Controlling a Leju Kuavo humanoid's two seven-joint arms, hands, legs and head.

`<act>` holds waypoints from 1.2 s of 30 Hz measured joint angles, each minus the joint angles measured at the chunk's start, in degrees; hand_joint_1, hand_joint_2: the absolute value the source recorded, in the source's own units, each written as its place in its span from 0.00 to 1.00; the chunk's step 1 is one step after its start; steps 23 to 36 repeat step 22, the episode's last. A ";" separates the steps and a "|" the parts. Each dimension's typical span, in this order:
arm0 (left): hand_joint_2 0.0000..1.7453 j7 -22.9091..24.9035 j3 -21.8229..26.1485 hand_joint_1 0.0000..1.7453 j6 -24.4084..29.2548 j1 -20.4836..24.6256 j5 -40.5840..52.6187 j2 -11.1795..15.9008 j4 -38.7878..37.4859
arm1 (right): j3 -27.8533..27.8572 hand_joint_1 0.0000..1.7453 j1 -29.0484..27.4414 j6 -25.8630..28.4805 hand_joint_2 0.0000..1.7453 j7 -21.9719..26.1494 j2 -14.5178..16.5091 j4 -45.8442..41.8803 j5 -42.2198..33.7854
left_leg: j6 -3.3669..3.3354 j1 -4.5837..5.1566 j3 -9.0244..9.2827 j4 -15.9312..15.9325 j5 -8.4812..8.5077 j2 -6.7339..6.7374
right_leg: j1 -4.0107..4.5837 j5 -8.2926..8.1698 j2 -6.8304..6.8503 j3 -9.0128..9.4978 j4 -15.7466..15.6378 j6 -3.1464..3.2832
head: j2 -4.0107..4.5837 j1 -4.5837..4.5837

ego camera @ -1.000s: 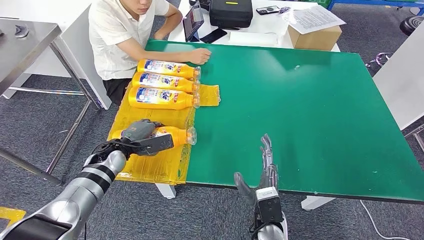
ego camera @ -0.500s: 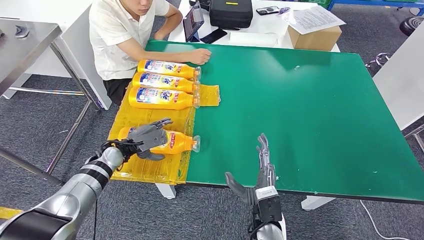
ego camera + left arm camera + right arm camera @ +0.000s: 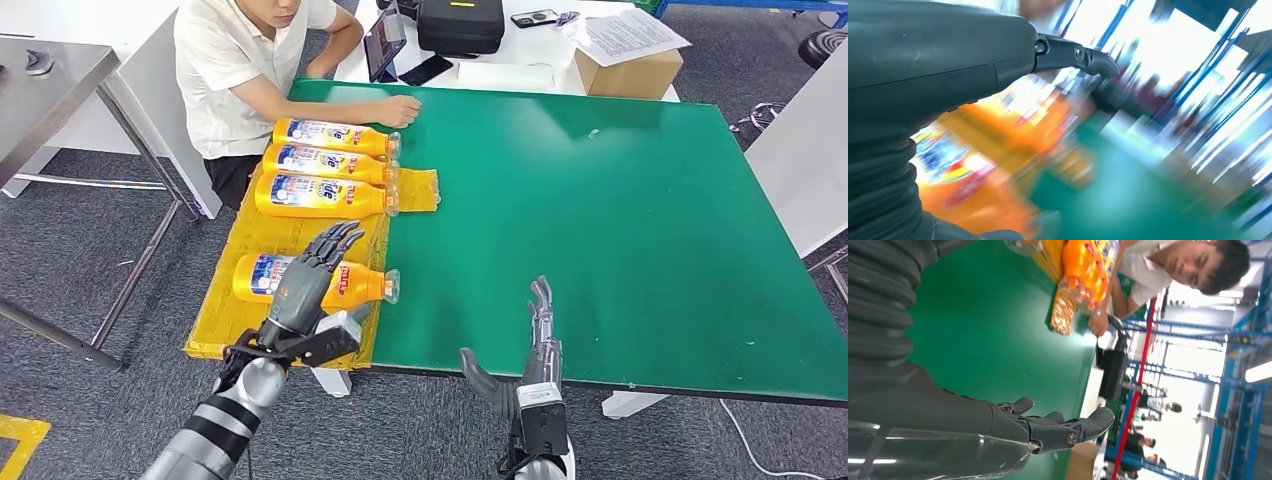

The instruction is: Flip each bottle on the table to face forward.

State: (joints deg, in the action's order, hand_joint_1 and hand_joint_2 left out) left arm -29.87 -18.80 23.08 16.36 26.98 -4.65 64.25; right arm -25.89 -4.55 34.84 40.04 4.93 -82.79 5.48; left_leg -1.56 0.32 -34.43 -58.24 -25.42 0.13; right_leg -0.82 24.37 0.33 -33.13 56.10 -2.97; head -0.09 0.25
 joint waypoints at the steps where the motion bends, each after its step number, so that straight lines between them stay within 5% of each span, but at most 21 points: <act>1: 1.00 -1.49 -0.59 0.00 2.36 -1.94 -1.83 -0.77 3.35 | -0.33 0.00 -0.30 0.63 0.00 0.01 0.01 -0.83 0.04 | 0.00 0.00 -0.02 0.00 0.00 -0.01 | 0.00 0.00 0.01 -0.02 -0.01 0.00 | 0.00 0.00; 5: 1.00 -3.80 -2.41 0.00 5.91 -6.94 -6.80 -3.13 13.00 | -1.95 0.00 -0.77 1.78 0.00 0.02 -0.01 -3.65 0.12 | 0.00 -0.01 -0.04 0.00 0.00 -0.02 | 0.01 0.01 0.02 -0.03 -0.02 0.00 | 0.00 -0.01; 9: 1.00 -3.94 -3.29 0.00 5.75 -9.59 -16.37 -4.94 18.53 | -2.96 0.00 -1.12 3.31 1.00 0.03 0.00 -7.29 0.04 | 0.00 -0.01 -0.02 0.00 0.03 -0.01 | 0.02 0.00 0.01 -0.02 0.00 0.00 | 0.00 -0.02; 12: 1.00 -0.89 -3.94 0.00 3.27 -11.28 -29.31 -6.55 21.47 | -3.44 0.00 -1.28 4.59 1.00 0.05 0.18 -10.78 0.16 | 0.00 -0.02 0.03 0.00 0.04 -0.02 | 0.02 -0.01 0.02 0.02 0.01 0.01 | 0.00 -0.01; 16: 1.00 1.97 -4.62 0.00 0.74 -13.52 -35.22 -7.43 22.86 | -3.16 0.00 -2.23 3.43 0.00 0.05 1.01 -12.65 -0.67 | 0.00 -0.02 0.03 0.00 0.04 -0.02 | 0.01 0.00 0.02 0.03 0.01 0.01 | 0.00 -0.02; 36: 1.00 3.29 -5.03 0.00 0.97 -16.52 -35.58 -7.43 22.97 | -1.34 0.00 -3.69 2.94 0.00 0.00 2.33 -12.09 -1.96 | 0.00 -0.01 0.00 0.00 0.02 -0.02 | 0.01 0.01 0.02 0.00 0.00 0.01 | 0.00 -0.01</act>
